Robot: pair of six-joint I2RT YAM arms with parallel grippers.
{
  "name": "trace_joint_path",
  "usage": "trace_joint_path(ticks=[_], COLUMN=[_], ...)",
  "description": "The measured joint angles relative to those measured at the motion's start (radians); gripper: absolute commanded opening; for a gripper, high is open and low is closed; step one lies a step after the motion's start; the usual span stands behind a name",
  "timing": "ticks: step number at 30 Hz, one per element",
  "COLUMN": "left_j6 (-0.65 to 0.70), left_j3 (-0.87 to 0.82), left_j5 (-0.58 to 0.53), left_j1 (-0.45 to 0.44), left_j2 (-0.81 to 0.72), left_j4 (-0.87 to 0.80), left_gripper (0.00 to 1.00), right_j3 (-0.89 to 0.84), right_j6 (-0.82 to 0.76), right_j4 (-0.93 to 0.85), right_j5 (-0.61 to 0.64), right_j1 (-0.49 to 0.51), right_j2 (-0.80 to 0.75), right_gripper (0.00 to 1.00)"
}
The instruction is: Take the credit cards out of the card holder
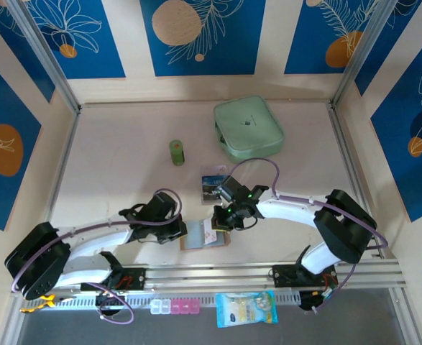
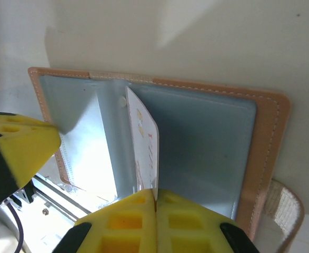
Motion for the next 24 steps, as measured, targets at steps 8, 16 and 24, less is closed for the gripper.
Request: trace_joint_path(ticks=[8,16,24], left_j6=[0.008,0.015,0.015], left_j3=[0.002,0.002,0.002], left_j5=[-0.01,-0.015,-0.018], left_j1=[0.0,0.0,0.0], left_j2=[-0.003,-0.017,-0.048], left_j4=[-0.034,-0.037,-0.039], left_gripper=[0.0,0.01,0.02], right_j3=[0.001,0.062,0.186], right_j6=[-0.004,-0.07,-0.359], right_j4=[-0.038,-0.134,-0.274], right_j5=[0.019,0.055,0.102], right_j1=[-0.001,-0.018,-0.067], right_j2=[-0.031,-0.069,-0.074], right_gripper=[0.07,0.07,0.06])
